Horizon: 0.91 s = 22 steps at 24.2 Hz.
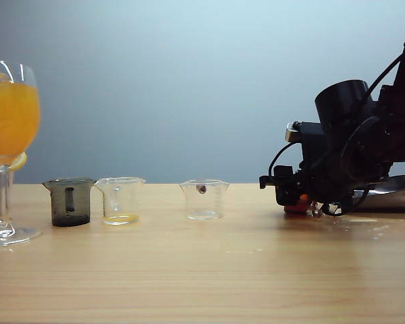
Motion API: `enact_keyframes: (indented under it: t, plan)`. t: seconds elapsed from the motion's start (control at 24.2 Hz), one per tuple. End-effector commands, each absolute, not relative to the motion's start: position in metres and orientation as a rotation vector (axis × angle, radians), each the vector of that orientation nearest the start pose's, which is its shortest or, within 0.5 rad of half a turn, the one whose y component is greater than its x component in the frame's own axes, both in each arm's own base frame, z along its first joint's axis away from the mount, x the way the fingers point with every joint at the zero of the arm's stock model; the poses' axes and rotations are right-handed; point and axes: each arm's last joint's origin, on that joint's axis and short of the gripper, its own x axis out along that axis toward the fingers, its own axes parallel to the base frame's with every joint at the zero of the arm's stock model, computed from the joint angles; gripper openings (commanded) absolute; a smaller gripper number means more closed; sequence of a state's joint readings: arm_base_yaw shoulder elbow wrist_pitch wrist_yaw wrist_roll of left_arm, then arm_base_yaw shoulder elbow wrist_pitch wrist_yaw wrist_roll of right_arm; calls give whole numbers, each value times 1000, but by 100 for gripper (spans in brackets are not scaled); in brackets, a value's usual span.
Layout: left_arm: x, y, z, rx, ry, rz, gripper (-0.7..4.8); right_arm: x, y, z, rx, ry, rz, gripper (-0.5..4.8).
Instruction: Pick up the fourth measuring cup from the left, pour the grenadine inside into the goblet, and finally put the measuring cup back in its original place.
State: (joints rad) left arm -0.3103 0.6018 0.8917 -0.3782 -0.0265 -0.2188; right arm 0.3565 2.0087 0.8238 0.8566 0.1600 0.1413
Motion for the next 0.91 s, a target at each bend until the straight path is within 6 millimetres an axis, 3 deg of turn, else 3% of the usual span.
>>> enact_keyframes:
  t: [0.04,0.33,0.58,0.91]
  plan:
    - [110,-35,373,-206,114,-279,-5,351,125,117,76,273,177,-6]
    - [102,-32,363,-186,227,-264,-5,349,125,144,95,202,183,-6]
    - [91,-28,368,-163,339,-233,-5,339,125,194,130,88,280,-6]
    - [88,-27,369,-160,352,-221,-5,350,147,238,126,78,420,-6]
